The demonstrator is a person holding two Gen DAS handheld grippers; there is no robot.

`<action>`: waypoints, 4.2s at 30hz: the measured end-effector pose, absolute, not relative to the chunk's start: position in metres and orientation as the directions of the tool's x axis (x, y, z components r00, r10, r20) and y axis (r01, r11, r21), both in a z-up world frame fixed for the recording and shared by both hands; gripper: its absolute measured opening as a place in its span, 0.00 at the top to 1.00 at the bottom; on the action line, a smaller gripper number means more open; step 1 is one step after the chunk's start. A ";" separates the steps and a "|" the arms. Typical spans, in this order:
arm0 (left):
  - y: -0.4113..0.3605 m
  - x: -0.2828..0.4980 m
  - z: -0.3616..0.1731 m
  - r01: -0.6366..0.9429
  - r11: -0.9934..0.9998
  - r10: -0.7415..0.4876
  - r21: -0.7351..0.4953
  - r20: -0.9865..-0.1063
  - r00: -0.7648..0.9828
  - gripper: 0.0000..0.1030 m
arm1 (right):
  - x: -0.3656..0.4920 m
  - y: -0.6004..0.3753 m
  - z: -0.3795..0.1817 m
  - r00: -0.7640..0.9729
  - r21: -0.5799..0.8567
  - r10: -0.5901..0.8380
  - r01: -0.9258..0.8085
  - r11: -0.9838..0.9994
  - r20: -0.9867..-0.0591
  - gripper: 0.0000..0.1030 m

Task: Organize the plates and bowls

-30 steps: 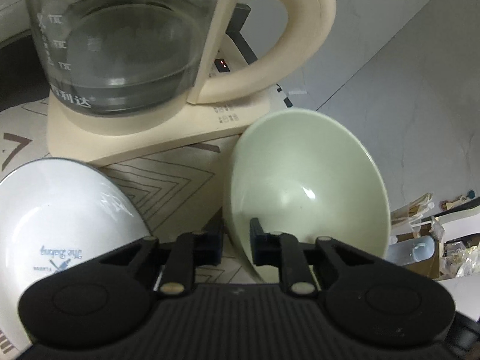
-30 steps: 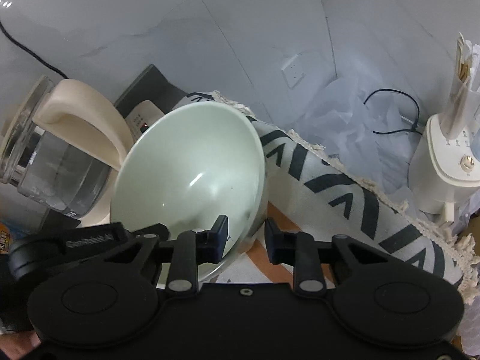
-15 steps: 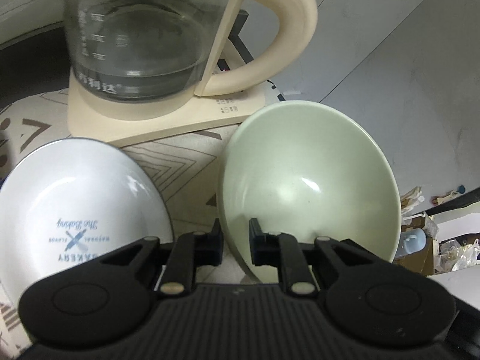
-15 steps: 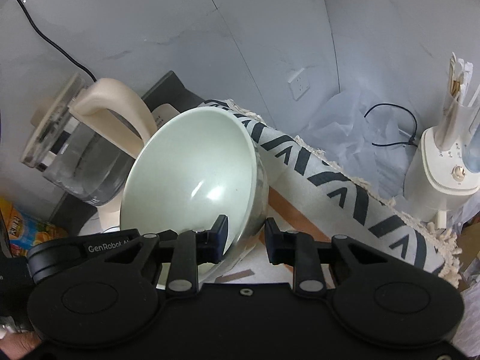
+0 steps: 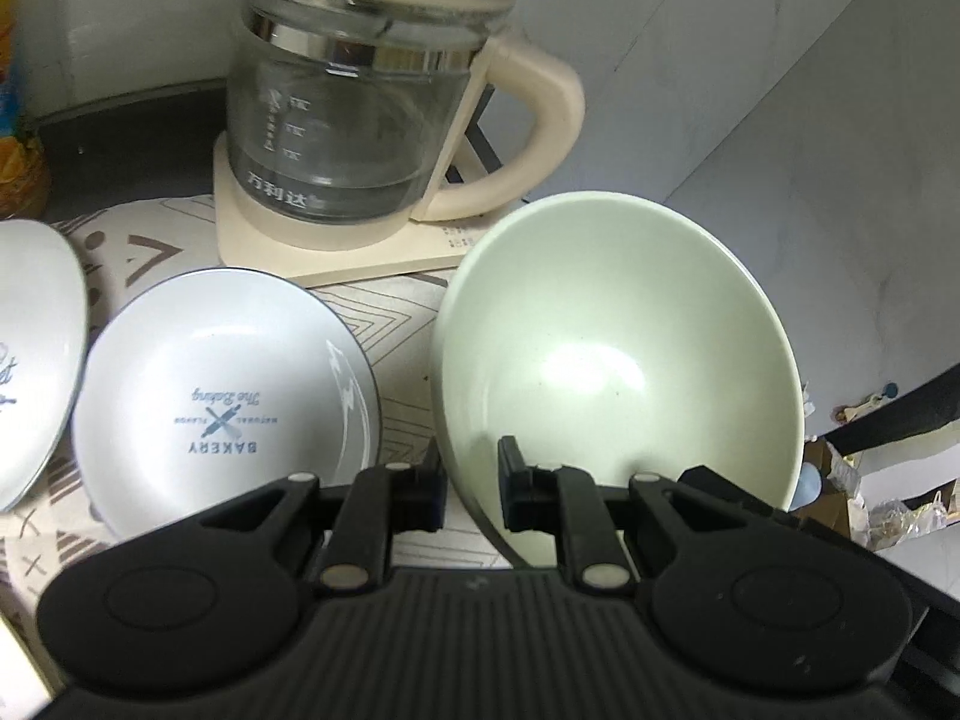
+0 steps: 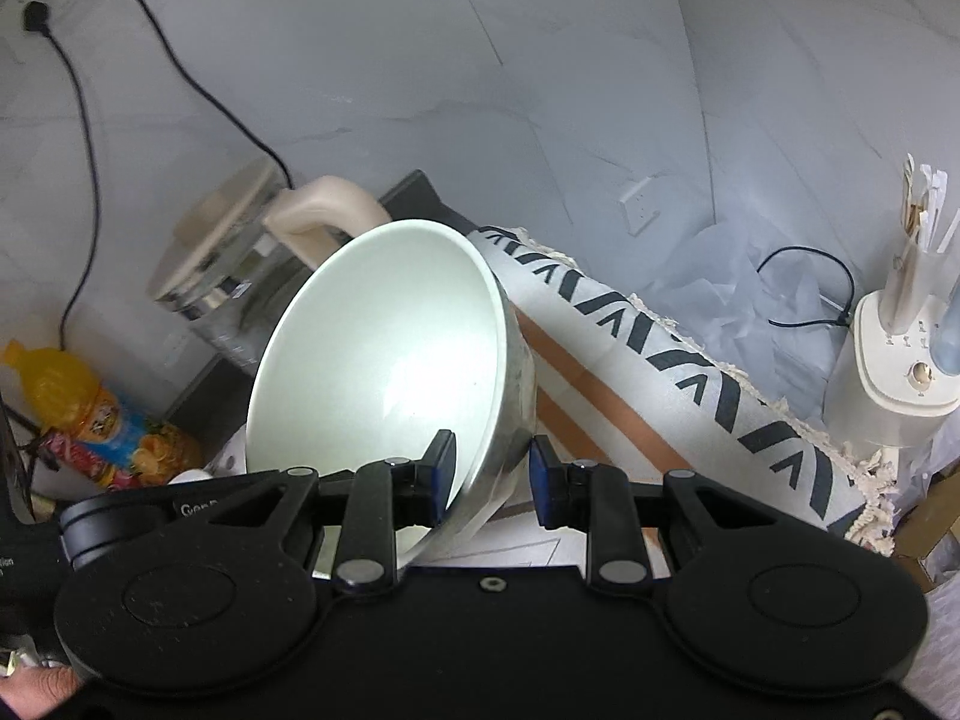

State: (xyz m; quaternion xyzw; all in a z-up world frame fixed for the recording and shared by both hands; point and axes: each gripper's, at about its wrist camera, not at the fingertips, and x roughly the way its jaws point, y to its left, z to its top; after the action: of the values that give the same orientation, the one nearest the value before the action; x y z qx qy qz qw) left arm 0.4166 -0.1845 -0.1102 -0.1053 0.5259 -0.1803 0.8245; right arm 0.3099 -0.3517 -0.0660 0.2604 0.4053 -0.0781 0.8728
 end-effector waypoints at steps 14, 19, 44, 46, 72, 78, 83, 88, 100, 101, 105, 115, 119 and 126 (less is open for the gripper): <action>-0.163 0.357 -0.074 0.165 0.917 -0.398 -0.362 -0.816 0.419 0.85 | 0.263 -0.338 -0.034 0.717 0.407 0.115 0.250 0.879 -0.688 0.75; -0.156 0.337 -0.066 0.140 0.922 -0.386 -0.362 -0.815 0.432 0.85 | 0.247 -0.336 -0.026 0.739 0.420 0.133 0.217 0.881 -0.661 0.74; -0.105 0.265 -0.080 -0.008 0.941 -0.306 -0.338 -0.861 0.407 0.85 | 0.201 -0.299 -0.045 0.665 0.429 0.259 0.103 0.897 -0.701 0.75; -0.103 0.263 -0.085 -0.022 0.939 -0.306 -0.342 -0.866 0.396 0.85 | 0.200 -0.297 -0.049 0.651 0.422 0.260 0.102 0.901 -0.713 0.75; -0.074 0.269 -0.121 -0.129 0.934 -0.275 -0.334 -0.899 0.340 0.85 | 0.214 -0.268 -0.082 0.540 0.391 0.293 0.074 0.917 -0.789 0.71; -0.070 0.278 -0.113 -0.143 0.946 -0.223 -0.290 -0.905 0.363 0.81 | 0.219 -0.268 -0.071 0.555 0.385 0.291 0.056 0.921 -0.779 0.65; -0.064 0.282 -0.105 -0.156 0.945 -0.212 -0.288 -0.901 0.379 0.78 | 0.221 -0.279 -0.069 0.572 0.389 0.281 0.074 0.918 -0.771 0.65; -0.059 0.279 -0.096 -0.160 0.948 -0.191 -0.276 -0.892 0.409 0.72 | 0.221 -0.286 -0.073 0.581 0.389 0.272 0.084 0.917 -0.767 0.72; -0.020 0.251 -0.086 -0.253 0.938 -0.103 -0.236 -0.889 0.447 0.50 | 0.220 -0.282 -0.090 0.526 0.410 0.324 0.053 0.910 -0.786 0.80; -0.016 0.248 -0.085 -0.261 0.937 -0.094 -0.233 -0.887 0.453 0.46 | 0.220 -0.283 -0.088 0.531 0.411 0.326 0.046 0.910 -0.782 0.80; 0.003 0.233 -0.081 -0.304 0.924 -0.073 -0.232 -0.887 0.457 0.33 | 0.218 -0.283 -0.076 0.553 0.419 0.351 -0.005 0.908 -0.756 0.69; 0.026 0.200 -0.076 -0.375 0.903 -0.017 -0.209 -0.891 0.454 0.30 | 0.216 -0.262 -0.063 0.546 0.403 0.407 -0.135 0.905 -0.732 0.36; 0.032 0.189 -0.071 -0.389 0.898 0.000 -0.207 -0.883 0.470 0.30 | 0.212 -0.250 -0.059 0.537 0.400 0.433 -0.185 0.898 -0.724 0.24; 0.046 0.173 -0.064 -0.384 0.899 0.004 -0.210 -0.873 0.487 0.17 | 0.208 -0.227 -0.050 0.521 0.408 0.485 -0.263 0.874 -0.703 0.04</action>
State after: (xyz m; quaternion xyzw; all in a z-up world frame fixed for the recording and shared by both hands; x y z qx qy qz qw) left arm 0.1734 0.0463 -0.0637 -0.1929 0.4929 0.1156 0.8406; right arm 0.2077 -0.2270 -0.0503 0.1260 0.4388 0.2167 0.8629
